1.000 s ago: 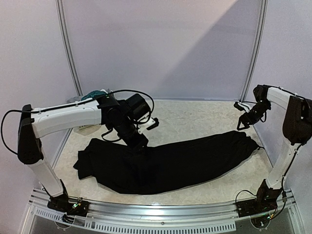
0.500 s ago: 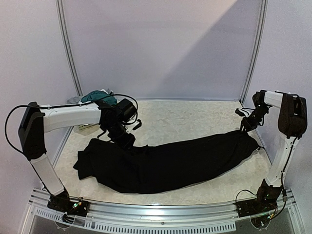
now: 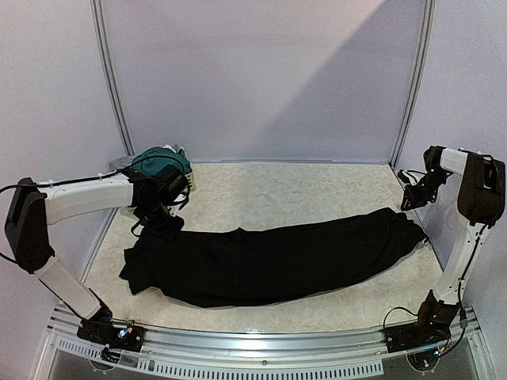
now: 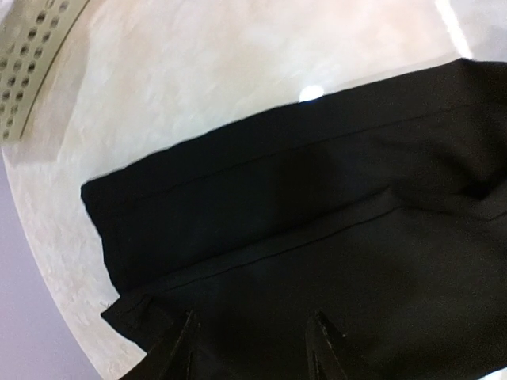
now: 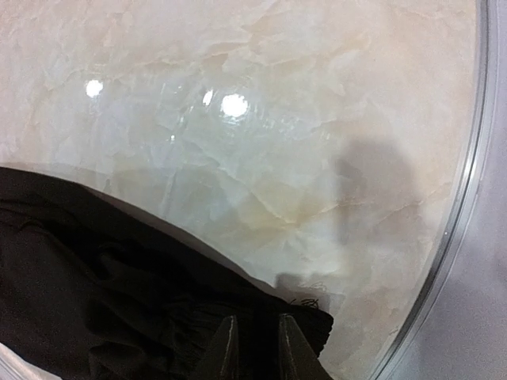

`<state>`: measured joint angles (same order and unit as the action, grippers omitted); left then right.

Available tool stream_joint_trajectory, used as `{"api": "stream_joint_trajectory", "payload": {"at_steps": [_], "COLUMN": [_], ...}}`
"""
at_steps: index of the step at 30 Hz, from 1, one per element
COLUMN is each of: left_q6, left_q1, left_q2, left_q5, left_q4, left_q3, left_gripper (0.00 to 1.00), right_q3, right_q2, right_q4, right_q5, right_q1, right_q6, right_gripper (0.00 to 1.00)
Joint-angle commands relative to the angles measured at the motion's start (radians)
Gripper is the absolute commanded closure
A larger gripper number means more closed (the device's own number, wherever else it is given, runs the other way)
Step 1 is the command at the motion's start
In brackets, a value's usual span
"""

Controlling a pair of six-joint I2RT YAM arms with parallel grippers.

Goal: Fold and stack the mixed laundry pile
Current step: Adjust the rectangle-folded trousers at the center of the board.

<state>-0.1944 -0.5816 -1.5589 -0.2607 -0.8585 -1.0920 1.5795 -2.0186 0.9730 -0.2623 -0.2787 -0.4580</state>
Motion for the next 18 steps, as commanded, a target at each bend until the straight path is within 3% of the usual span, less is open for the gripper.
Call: {"api": "stream_joint_trajectory", "payload": {"at_steps": [1,4,7,8,13,18], "left_q6": [-0.055,-0.041,-0.036,-0.036,-0.051,-0.085], "left_q1": [0.061,0.083,0.086,0.086,0.090,0.134], "left_q2": [0.057,0.087,0.109,0.109,0.129,0.135], "left_q5": [-0.020,0.042,0.070,0.070,0.059,0.071], "left_q4": [-0.015,0.009,0.026,0.024,0.029,0.040], "left_q3": [0.055,0.087,0.098,0.097,0.123,0.161], "left_gripper": [0.53,0.53,0.53,0.53,0.53,0.51], "right_q3": [-0.008,0.004,0.007,0.012,0.001,0.010], "right_q2": [0.032,0.028,0.029,0.028,0.019,-0.031], "right_q4": [-0.050,0.009,0.061,0.082,0.108,0.075], "right_q5": [0.032,-0.104,-0.205,-0.217,-0.218,-0.143], "right_q1": [-0.015,-0.015,-0.015,-0.015,-0.015,-0.014], "right_q6": [0.057,0.010,-0.039,-0.047,-0.073,-0.052], "right_gripper": [0.82,0.74,0.49,0.44,0.33,0.31]}}
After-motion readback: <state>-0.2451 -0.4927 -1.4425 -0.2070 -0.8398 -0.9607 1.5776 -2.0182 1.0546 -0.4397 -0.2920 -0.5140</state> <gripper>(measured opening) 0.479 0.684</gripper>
